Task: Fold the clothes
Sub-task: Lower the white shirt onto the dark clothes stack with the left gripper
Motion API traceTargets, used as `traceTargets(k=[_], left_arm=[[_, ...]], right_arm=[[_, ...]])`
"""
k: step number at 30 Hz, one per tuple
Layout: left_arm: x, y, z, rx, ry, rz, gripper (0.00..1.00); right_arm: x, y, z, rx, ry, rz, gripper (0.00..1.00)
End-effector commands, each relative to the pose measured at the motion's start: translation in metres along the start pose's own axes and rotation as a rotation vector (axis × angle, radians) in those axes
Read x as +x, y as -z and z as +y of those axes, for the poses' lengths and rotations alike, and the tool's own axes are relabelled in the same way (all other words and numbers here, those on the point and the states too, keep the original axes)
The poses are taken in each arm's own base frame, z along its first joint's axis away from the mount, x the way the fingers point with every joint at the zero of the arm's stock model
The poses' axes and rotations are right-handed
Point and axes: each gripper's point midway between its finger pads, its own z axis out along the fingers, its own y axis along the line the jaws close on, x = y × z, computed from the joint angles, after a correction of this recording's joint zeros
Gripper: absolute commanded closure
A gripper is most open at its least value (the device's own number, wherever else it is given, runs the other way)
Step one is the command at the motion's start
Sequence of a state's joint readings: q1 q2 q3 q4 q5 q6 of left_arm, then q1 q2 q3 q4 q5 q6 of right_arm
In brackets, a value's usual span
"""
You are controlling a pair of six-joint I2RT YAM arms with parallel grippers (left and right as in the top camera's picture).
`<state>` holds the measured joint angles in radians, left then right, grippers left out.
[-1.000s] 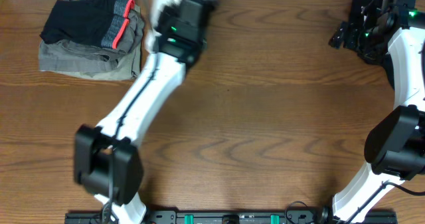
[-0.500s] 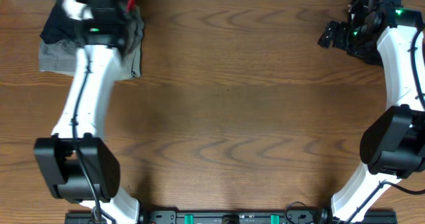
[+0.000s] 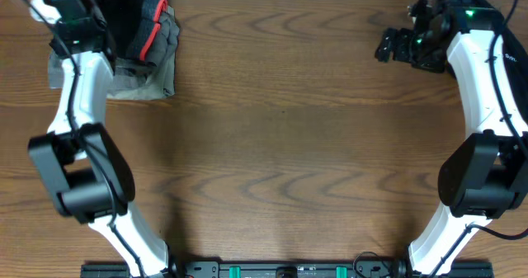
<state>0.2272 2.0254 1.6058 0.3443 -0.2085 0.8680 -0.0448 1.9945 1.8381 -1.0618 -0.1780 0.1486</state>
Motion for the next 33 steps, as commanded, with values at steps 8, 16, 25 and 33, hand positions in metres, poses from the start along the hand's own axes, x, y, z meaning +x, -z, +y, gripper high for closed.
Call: traceTargets(k=[8,16,25,33], left_arm=[[0.05,-0.034,-0.033,-0.003,-0.093,0.083,0.94],[0.06,-0.035,0.025,-0.171,-0.158,0.148,0.94],[0.062,-0.033,0.042,-0.196,-0.328,0.206,0.94],[0.092,-0.031,-0.016,0.049,-0.303,0.281,0.94]], right_arm=[[0.006,-0.008,0.027,0.047,0.098,0.0,0.01],[0.006,-0.009,0.032,0.042,0.109,-0.004,0.01],[0.007,-0.009,0.034,0.041,0.113,-0.001,0.01],[0.003,-0.009,0.035,0.038,0.115,-0.016,0.01]])
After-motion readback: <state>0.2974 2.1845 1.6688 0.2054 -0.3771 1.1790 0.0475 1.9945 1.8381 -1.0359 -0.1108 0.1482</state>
